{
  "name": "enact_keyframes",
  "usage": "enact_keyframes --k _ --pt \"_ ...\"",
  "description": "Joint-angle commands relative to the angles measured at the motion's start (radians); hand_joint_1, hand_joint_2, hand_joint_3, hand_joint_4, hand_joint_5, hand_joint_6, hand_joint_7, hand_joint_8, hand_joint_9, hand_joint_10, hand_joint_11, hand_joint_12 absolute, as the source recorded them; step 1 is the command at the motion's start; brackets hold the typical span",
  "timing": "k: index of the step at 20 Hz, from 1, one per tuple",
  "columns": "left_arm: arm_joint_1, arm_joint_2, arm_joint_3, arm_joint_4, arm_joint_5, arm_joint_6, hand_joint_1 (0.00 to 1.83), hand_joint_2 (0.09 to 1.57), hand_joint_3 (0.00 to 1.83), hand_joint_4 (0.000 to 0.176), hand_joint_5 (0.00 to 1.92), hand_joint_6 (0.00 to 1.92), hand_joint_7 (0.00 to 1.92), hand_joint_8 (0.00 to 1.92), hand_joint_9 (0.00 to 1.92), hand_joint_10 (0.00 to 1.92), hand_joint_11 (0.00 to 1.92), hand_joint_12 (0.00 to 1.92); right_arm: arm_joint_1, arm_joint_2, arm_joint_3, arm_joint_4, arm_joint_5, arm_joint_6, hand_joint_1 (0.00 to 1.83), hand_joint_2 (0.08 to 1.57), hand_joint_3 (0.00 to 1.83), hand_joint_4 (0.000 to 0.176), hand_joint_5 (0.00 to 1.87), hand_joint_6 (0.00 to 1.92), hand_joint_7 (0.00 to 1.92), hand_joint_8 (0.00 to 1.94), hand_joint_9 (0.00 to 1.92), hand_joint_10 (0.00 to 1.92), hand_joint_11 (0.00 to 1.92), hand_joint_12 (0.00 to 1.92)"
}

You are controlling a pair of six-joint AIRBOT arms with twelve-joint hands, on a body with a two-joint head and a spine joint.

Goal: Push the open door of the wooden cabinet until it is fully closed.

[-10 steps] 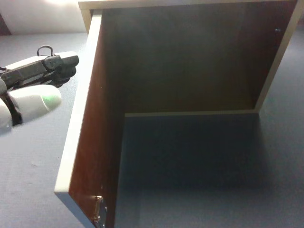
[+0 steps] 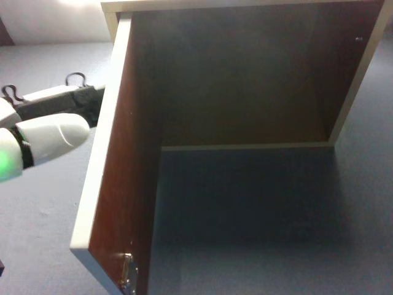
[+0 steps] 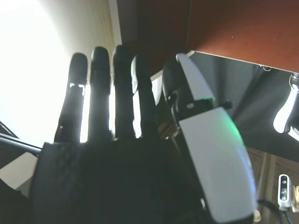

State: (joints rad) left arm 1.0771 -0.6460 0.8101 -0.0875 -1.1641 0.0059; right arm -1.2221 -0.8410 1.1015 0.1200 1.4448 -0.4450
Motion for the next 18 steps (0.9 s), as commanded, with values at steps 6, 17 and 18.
enact_keyframes --k 6,17,18 --pt "-0.033 -0.022 0.016 0.041 -0.066 -0.006 0.00 1.48 0.01 0.065 0.22 0.01 0.31 0.01 0.28 0.01 0.20 0.01 0.006 -0.009 0.014 0.025 0.118 0.015 0.76 1.39 0.00 0.000 0.43 0.00 0.47 0.00 0.38 0.00 0.07 0.65" --pt "-0.096 -0.099 0.057 0.085 -0.016 -0.006 0.00 1.49 0.00 0.054 0.21 0.01 0.28 0.01 0.26 0.02 0.17 0.02 0.007 -0.015 0.020 0.024 0.116 0.016 0.66 1.39 0.00 0.000 0.43 0.00 0.44 0.00 0.37 0.00 0.09 0.58" --pt "-0.102 -0.112 0.063 0.084 -0.017 -0.006 0.00 1.49 0.00 0.045 0.23 0.01 0.30 0.01 0.28 0.01 0.18 0.02 0.007 -0.015 0.020 0.024 0.116 0.016 0.64 1.39 0.00 0.000 0.43 0.00 0.44 0.00 0.37 0.00 0.11 0.53"
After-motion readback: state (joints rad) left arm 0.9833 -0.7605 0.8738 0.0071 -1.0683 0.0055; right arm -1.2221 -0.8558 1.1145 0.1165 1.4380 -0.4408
